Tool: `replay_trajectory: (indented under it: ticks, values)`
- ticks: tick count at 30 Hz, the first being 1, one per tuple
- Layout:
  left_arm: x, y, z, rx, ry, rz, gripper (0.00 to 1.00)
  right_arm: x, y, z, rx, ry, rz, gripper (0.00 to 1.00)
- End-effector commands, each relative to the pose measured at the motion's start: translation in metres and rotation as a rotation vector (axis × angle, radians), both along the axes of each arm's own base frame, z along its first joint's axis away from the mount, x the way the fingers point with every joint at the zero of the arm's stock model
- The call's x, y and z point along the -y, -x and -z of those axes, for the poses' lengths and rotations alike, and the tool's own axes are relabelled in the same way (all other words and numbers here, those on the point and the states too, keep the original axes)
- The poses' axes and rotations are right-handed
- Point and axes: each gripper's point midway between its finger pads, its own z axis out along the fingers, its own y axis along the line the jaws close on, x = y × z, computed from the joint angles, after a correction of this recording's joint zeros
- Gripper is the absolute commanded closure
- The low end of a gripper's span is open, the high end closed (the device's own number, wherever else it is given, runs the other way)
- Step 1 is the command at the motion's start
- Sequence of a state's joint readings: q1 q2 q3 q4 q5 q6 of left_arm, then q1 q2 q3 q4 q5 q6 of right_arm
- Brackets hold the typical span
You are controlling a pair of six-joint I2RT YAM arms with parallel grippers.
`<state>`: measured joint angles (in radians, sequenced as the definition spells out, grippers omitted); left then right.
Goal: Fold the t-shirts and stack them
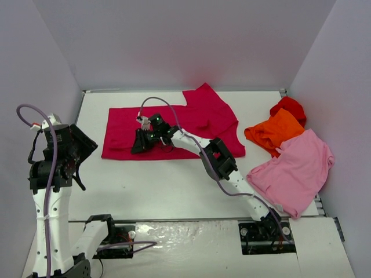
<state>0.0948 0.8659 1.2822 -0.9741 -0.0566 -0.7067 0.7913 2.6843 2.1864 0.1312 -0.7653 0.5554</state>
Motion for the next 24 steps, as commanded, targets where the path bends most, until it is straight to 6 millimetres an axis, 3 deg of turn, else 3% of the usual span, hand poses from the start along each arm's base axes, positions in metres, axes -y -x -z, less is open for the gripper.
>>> replay_trajectory:
  ticks: [1, 3, 9, 13, 16, 20, 24]
  values:
    - [-0.003, -0.004, -0.011, 0.042, -0.018, 0.002, 0.54, 0.005, -0.034, -0.002, 0.133, 0.035, 0.107, 0.54]
    - [-0.003, -0.004, -0.008, 0.035, -0.019, 0.003, 0.54, 0.006, -0.045, 0.001, 0.188, 0.062, 0.148, 0.35]
    - [-0.001, -0.008, 0.000, 0.009, -0.015, 0.018, 0.54, 0.012, -0.076, 0.008, 0.302, 0.118, 0.237, 0.02]
    - [-0.003, -0.007, 0.002, 0.005, -0.027, 0.011, 0.54, 0.020, -0.097, 0.007, 0.380, 0.161, 0.306, 0.00]
    - [-0.004, -0.006, 0.004, 0.000, -0.032, 0.011, 0.54, 0.023, -0.099, 0.000, 0.396, 0.161, 0.326, 0.00]
    - [-0.004, -0.007, 0.005, 0.001, -0.030, 0.009, 0.54, 0.013, -0.083, -0.010, 0.331, 0.084, 0.270, 0.00]
    - [-0.002, -0.010, 0.007, 0.000, -0.020, 0.020, 0.54, 0.010, -0.064, -0.003, 0.257, 0.073, 0.227, 0.01]
